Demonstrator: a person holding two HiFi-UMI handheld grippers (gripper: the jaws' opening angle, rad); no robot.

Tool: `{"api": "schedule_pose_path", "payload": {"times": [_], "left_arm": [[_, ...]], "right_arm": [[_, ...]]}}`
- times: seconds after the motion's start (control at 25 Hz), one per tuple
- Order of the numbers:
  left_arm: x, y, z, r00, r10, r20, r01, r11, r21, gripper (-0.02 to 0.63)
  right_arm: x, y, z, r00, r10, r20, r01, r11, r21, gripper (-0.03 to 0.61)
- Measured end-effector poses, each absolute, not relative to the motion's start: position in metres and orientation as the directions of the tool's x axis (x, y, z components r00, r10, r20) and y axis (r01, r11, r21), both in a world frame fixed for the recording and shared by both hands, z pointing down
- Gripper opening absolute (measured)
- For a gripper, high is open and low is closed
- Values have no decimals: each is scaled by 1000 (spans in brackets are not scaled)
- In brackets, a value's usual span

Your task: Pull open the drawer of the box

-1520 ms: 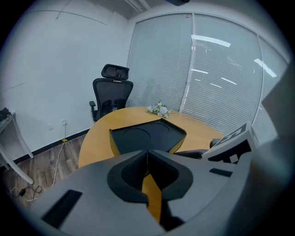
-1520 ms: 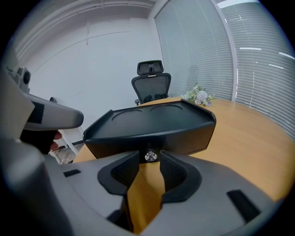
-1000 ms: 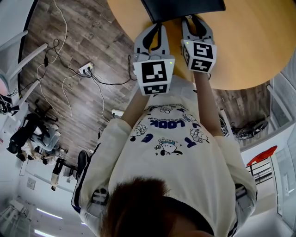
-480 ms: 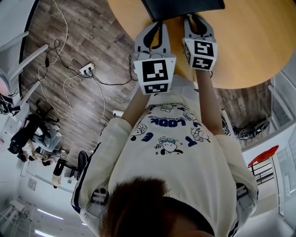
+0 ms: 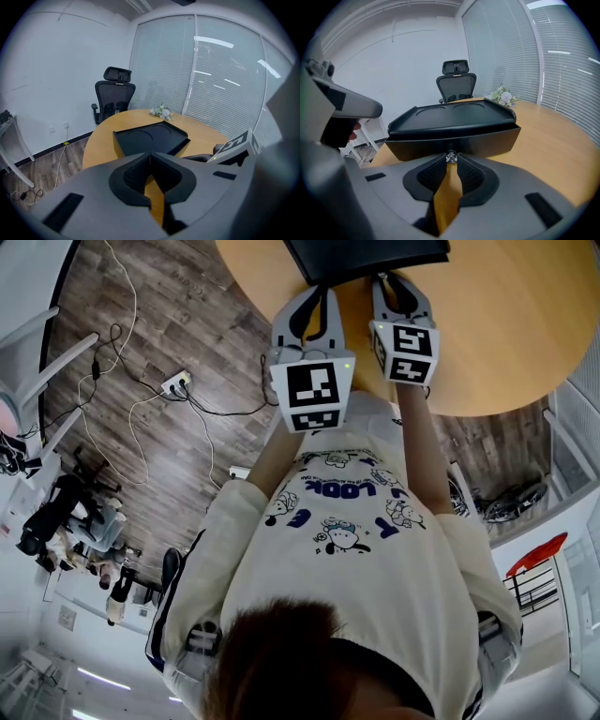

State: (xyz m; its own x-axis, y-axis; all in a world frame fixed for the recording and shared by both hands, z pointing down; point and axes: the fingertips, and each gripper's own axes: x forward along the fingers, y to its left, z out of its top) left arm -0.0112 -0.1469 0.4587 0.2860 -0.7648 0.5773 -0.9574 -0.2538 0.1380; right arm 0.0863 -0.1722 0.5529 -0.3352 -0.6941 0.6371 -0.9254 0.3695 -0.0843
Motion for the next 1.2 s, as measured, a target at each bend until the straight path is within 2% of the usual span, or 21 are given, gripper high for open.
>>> {"api": "schedule_pose_path", "payload": {"times": [1.2], "left_arm": [[12, -113, 454, 338, -755, 562, -939, -311, 146, 20]], "right_arm": [[109, -115, 556, -317, -679, 662, -937, 334, -106, 84]]}}
